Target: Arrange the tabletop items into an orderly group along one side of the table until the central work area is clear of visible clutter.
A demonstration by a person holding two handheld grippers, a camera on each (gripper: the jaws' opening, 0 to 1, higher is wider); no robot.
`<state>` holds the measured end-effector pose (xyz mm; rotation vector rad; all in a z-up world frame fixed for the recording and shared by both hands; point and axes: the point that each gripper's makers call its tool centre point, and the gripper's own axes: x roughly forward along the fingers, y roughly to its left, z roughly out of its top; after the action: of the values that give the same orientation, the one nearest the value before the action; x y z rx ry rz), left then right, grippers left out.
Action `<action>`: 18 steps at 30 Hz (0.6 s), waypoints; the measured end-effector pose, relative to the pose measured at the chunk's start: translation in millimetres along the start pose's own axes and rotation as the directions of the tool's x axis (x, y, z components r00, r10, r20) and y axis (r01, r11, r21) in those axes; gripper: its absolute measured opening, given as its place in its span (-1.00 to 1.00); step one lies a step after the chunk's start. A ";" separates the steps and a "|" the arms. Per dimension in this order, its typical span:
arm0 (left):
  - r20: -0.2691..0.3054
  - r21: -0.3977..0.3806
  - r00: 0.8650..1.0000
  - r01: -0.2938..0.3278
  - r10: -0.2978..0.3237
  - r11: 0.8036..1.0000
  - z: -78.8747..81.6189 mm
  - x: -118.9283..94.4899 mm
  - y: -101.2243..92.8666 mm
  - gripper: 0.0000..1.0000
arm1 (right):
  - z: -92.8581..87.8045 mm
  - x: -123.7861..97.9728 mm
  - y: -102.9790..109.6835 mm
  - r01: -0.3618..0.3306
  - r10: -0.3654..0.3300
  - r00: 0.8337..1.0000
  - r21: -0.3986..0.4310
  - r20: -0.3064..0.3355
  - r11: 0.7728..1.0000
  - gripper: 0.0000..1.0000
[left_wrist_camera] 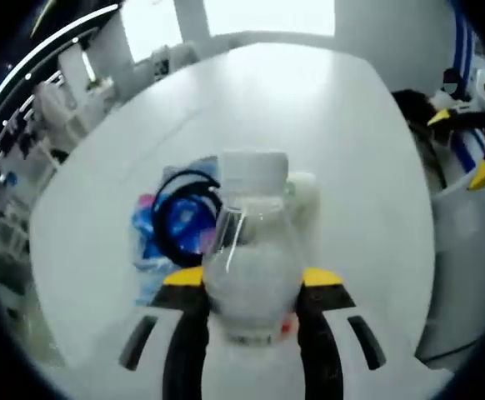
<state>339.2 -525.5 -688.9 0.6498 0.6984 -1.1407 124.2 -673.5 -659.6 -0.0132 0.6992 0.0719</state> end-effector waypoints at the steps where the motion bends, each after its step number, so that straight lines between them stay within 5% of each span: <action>1: 0.012 -0.019 1.000 -0.007 0.007 1.000 0.4 -2.3 1.4 -0.26 | 0.0 -0.1 0.0 0.000 0.000 1.000 0.000 0.000 1.000 0.48; 18: 0.094 -0.139 0.992 -0.075 0.088 0.987 -1.9 -26.4 16.2 -0.27 | 1.5 -0.4 1.7 -0.002 0.002 1.000 -0.004 0.005 1.000 0.47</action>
<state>347.5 -504.3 -667.9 0.4986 0.6525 -1.0334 124.7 -671.7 -658.2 -0.0158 0.6944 0.0755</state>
